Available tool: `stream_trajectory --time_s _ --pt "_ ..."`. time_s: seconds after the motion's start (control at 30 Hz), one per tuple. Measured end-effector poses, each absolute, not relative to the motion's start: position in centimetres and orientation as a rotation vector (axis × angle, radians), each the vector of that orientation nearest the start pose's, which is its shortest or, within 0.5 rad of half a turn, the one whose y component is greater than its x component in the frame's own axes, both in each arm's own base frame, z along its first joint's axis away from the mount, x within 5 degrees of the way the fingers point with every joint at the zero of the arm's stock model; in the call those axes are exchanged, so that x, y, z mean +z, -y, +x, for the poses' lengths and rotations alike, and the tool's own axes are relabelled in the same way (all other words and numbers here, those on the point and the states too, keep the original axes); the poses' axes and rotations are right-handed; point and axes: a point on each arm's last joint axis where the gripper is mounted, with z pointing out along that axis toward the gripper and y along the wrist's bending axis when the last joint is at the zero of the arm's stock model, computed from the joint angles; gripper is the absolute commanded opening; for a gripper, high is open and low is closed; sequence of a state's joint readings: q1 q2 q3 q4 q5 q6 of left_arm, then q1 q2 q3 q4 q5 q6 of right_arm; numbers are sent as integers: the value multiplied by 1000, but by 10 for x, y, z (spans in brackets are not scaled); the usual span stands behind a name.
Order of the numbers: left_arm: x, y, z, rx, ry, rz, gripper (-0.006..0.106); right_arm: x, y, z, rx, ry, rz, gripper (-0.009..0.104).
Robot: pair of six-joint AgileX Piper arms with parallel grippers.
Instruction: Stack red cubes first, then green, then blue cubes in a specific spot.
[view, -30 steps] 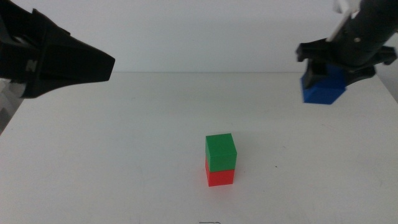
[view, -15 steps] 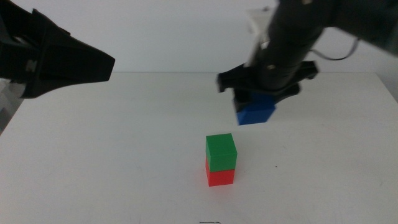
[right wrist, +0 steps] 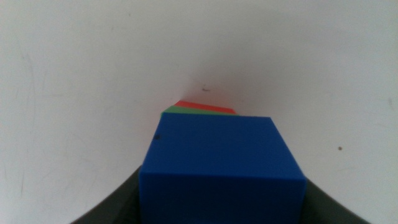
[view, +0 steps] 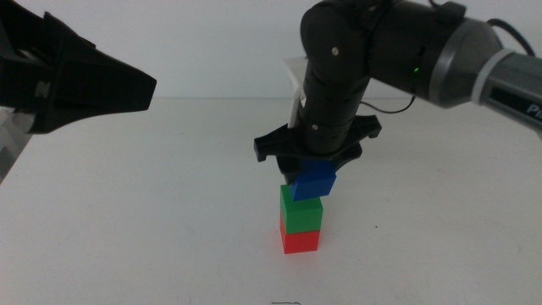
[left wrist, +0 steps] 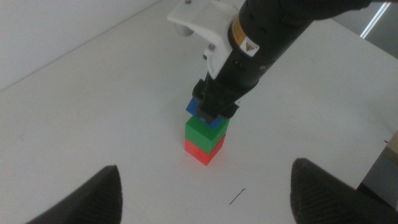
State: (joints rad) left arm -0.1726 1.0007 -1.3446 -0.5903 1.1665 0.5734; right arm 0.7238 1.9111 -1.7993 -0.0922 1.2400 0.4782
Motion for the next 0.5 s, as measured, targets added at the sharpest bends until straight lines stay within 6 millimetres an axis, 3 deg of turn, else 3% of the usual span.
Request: stream_trajectory --time_s 0.5 --pt "458 73 150 -516 -2021 801 91 290 -276 311 134 -2847 -400 -1"
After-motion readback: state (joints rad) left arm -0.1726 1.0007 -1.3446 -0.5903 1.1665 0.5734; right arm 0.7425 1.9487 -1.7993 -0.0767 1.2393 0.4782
